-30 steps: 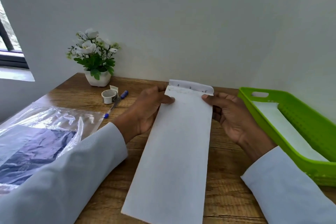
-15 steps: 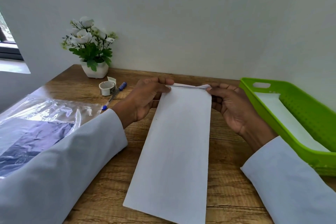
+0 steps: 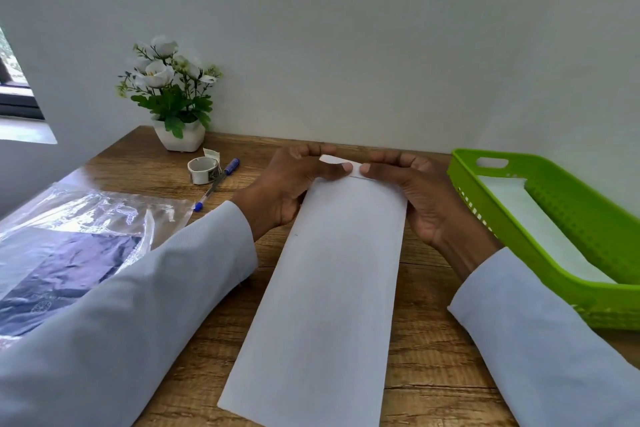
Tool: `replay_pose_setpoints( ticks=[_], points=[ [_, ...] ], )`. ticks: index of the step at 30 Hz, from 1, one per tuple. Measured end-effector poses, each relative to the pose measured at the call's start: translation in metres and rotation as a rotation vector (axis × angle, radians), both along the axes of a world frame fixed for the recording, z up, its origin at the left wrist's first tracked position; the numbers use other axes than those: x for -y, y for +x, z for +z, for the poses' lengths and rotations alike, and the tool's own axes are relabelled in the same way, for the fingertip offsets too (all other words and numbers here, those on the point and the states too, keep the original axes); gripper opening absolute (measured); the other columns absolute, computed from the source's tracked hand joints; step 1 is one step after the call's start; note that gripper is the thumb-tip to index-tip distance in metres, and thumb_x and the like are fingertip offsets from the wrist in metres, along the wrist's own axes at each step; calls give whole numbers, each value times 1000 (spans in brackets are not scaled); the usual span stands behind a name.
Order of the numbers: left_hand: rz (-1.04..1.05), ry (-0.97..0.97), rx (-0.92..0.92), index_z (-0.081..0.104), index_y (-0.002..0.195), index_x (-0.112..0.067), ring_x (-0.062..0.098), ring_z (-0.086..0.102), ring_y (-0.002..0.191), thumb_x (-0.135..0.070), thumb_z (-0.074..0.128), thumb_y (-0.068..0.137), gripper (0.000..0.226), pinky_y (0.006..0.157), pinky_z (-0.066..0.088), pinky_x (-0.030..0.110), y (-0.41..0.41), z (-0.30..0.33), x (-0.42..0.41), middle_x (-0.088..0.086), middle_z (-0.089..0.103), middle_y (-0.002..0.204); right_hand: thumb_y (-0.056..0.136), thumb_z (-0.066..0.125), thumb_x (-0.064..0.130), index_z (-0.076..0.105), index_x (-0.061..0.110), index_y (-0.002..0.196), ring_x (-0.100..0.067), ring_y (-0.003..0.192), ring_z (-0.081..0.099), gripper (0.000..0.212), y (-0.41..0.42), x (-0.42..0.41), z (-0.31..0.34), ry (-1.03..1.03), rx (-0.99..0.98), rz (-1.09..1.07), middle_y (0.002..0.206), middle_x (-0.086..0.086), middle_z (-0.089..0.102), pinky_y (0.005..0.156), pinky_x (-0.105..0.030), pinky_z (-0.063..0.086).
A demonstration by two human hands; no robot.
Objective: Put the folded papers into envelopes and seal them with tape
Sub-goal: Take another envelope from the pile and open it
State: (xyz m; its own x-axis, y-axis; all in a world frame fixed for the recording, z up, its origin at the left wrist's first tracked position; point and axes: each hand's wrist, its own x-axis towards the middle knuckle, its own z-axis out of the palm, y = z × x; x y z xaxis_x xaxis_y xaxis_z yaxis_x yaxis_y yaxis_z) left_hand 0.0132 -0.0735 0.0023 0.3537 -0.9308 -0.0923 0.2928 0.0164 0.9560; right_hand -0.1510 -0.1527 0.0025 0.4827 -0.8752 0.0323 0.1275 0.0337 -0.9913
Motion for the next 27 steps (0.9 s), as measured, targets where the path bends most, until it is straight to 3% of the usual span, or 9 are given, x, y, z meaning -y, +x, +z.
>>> replay_pose_setpoints(
  ticks=[5,8,10,13,15,17,19,24,27],
  points=[
    [-60,8,-18,75,78,-5,27,74,75,-2,80,72,8,64,60,38,-2,-1,-2,16,75,87,60,88,3,75,8,87,-22,75,74,31,5,-2,1,23,12,32,86,-13,77,62,-27,57],
    [-14,57,49,73,96,1,29,73,86,-5,80,73,25,77,61,42,2,1,-3,18,74,98,61,87,0,75,8,85,-22,71,73,28,4,-2,1,38,11,33,80,-11,76,59,-27,57],
    [12,72,91,69,105,5,27,72,87,-6,79,75,33,75,61,37,6,1,-4,16,75,98,62,87,1,76,9,84,-21,73,72,26,3,-1,2,19,-11,24,80,-9,76,62,-28,57],
    [6,70,128,70,84,-1,21,70,76,-7,77,78,11,61,57,29,12,1,-6,9,74,80,65,85,0,75,10,82,-17,72,70,22,1,-2,2,-10,-34,19,77,-4,75,63,-27,56],
    [11,71,147,65,79,1,20,67,75,-8,76,79,14,61,56,28,16,2,-8,8,70,77,65,84,-1,74,8,83,-14,69,69,22,-1,-2,2,-21,-33,18,74,-2,74,59,-24,56],
    [32,63,159,65,104,9,20,67,76,-8,74,81,30,63,57,28,21,5,-11,12,69,85,66,83,-3,74,5,86,-13,69,71,23,-5,0,1,-23,-12,17,74,-2,74,60,-23,57],
    [44,39,167,61,113,14,17,68,71,-7,72,82,39,61,58,26,26,7,-14,12,69,85,68,81,-5,73,3,88,-14,73,73,23,-9,1,1,-14,20,29,75,-3,75,62,-22,58],
    [59,42,253,61,110,16,20,69,77,-11,71,84,38,62,59,26,34,11,-19,16,71,95,70,79,-7,71,2,88,-15,75,75,21,-13,0,-1,-10,39,52,74,-3,76,63,-21,58],
    [113,31,365,72,93,5,20,71,77,-16,79,77,27,60,57,25,39,14,-21,11,75,88,69,81,-6,71,1,93,-17,77,75,28,-14,-1,0,-41,22,31,77,-5,76,64,-24,59]
  ],
)
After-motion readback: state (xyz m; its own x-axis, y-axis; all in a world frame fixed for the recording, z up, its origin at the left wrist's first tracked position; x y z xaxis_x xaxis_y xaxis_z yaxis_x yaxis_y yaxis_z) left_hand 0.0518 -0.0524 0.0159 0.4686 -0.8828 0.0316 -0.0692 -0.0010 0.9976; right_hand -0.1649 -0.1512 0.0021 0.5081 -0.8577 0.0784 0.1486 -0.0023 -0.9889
